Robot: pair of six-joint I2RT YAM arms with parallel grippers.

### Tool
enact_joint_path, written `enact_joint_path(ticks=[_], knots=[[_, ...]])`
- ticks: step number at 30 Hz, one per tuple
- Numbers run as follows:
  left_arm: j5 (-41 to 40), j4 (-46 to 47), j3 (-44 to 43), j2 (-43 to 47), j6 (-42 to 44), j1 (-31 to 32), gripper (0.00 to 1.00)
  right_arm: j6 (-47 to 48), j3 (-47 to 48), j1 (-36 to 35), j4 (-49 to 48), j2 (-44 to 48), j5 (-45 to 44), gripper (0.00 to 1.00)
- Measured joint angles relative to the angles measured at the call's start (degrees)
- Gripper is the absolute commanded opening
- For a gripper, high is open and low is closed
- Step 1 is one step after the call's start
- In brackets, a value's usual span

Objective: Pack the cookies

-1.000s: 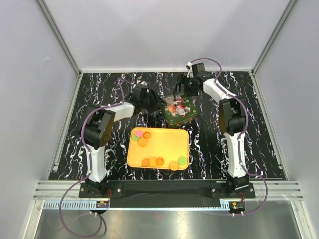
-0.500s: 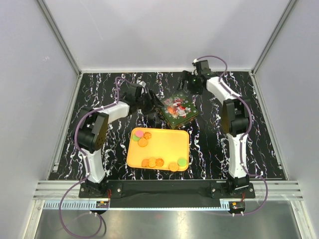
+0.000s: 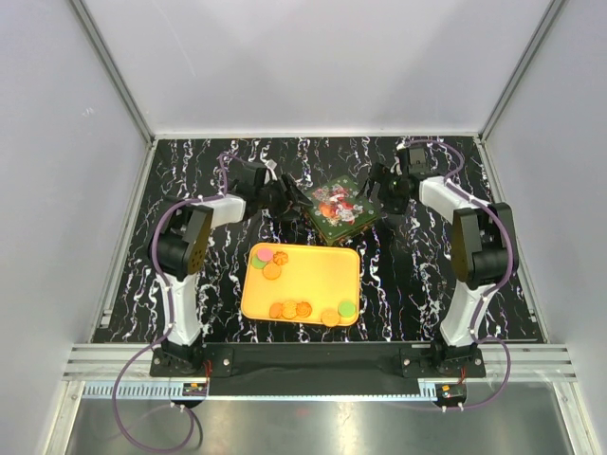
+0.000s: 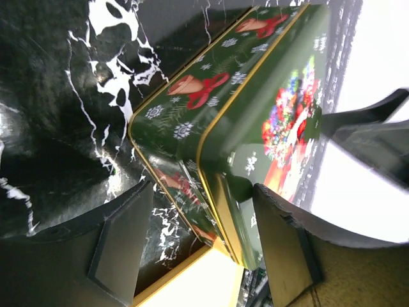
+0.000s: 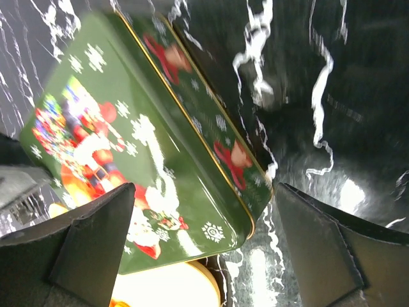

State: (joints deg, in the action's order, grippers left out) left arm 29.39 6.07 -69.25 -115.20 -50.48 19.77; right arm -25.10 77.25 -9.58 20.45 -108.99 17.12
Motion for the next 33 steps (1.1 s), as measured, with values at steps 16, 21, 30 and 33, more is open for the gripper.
enact_joint_path(ticks=[16,21,30,33], knots=[[-0.04,2.73,-1.27,-1.57,-3.06,0.15,0.33,-5.95,-7.26,-0.15,-9.90,-0.74,4.92,0.92],[-1.29,3.10,-1.27,-1.57,-3.17,0.46,0.19,-6.23,-6.38,-0.17,-10.36,-2.01,4.98,0.89],[-3.37,5.64,-0.28,-1.55,-3.98,1.20,0.04,-5.16,-3.61,-0.17,-8.11,-3.15,4.09,0.87],[-4.24,7.72,1.05,-1.20,-4.52,1.60,0.02,-4.50,-1.55,-0.28,-6.58,-3.98,3.28,0.87]])
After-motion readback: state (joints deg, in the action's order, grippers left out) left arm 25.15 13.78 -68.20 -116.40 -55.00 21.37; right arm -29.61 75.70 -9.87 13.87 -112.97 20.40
